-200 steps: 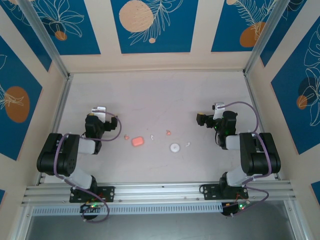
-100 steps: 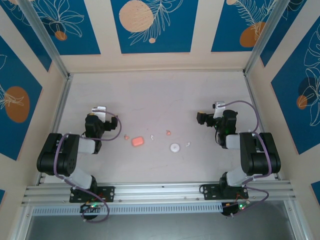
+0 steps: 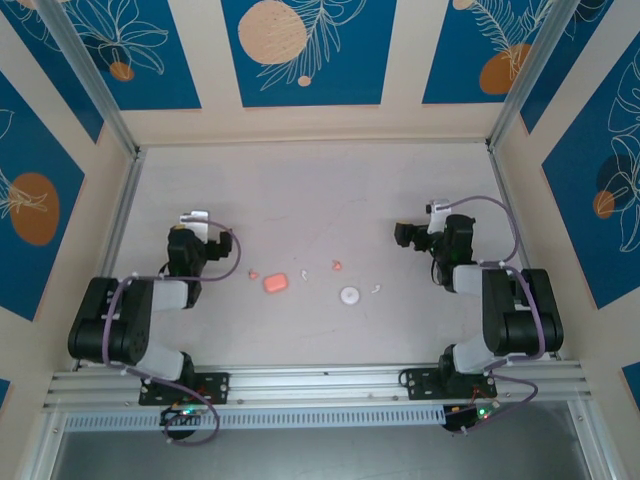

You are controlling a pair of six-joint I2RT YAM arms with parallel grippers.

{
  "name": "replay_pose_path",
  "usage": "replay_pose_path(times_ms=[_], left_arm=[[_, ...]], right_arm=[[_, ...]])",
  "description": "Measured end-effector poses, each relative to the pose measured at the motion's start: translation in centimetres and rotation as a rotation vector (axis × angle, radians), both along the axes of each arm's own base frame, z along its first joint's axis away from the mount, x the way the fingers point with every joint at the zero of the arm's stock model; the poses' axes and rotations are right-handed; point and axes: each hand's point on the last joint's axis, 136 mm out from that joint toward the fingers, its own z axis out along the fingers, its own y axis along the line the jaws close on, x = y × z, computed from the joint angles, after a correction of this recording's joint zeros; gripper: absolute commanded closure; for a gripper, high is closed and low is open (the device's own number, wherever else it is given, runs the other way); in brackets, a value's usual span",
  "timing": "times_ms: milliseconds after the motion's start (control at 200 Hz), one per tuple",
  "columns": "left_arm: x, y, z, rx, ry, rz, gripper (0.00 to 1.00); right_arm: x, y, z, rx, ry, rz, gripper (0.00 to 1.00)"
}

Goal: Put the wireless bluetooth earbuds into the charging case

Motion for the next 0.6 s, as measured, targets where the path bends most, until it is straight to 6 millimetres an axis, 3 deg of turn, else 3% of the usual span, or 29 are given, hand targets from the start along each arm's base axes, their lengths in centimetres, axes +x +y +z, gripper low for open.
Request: replay_pose_path(times_ms=[155, 290, 385, 470, 600], left_arm=[[0.5, -0.7, 4.2, -0.037, -0.007, -0.007, 0.12], [0.2, -2.9, 6.8, -0.078, 0.043, -0.049, 0.14], [-0.7, -5.2, 7.2, -0.108, 0.12, -0.099, 0.17], [-1.6, -6.8, 6.9, -0.155, 0.201, -0.134, 0.19], [-3.7, -8.4, 5.2, -0.234, 0.345, -0.154, 0.2]], right_arm=[[1.8, 0.1, 5.6, 0.048, 0.034, -0.034, 0.01], [1.2, 2.0, 8.8, 0.091, 0.149, -0.03, 0.01], [-0.7, 4.5, 8.8, 0.095, 0.286, 0.006, 0.0], [-3.7, 7.8, 8.0, 0.072, 0.422, 0.073, 0.0], [-9.2, 11.7, 6.4, 0.021, 0.622, 0.173, 0.12]])
